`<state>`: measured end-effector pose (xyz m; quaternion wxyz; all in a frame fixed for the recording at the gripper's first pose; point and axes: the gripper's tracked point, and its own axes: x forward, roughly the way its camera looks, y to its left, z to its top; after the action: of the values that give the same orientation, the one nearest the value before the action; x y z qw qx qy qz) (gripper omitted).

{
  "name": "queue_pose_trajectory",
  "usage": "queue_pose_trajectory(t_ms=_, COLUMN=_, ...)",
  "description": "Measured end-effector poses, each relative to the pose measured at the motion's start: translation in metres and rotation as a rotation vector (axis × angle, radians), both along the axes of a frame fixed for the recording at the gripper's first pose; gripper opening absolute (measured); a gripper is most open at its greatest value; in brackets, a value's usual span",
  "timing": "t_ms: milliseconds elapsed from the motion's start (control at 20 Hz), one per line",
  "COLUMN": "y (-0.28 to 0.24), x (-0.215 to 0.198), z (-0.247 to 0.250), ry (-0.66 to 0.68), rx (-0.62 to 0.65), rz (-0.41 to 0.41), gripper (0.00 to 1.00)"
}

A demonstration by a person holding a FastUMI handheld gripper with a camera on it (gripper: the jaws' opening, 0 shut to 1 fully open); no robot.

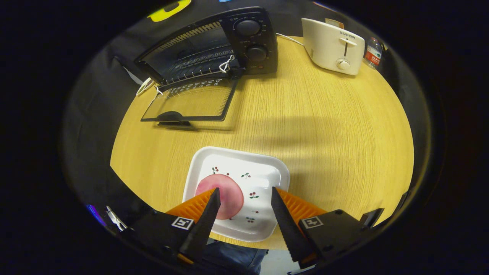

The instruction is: Open the toaster oven, put the food inside, and close the toaster oven door.

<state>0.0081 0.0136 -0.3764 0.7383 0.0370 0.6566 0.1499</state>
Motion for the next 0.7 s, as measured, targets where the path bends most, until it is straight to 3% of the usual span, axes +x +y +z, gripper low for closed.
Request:
queue_pose_trajectory(t_ms=300, y=-0.007, x=0.003, z=0.002, ry=0.036, rx=-0.005, rz=-0.043, gripper=0.86)
queue_pose_trajectory(t_ms=700, y=-0.022, x=-0.015, z=-0.007, ry=0.118, rx=-0.039, rz=-0.023, gripper=0.88)
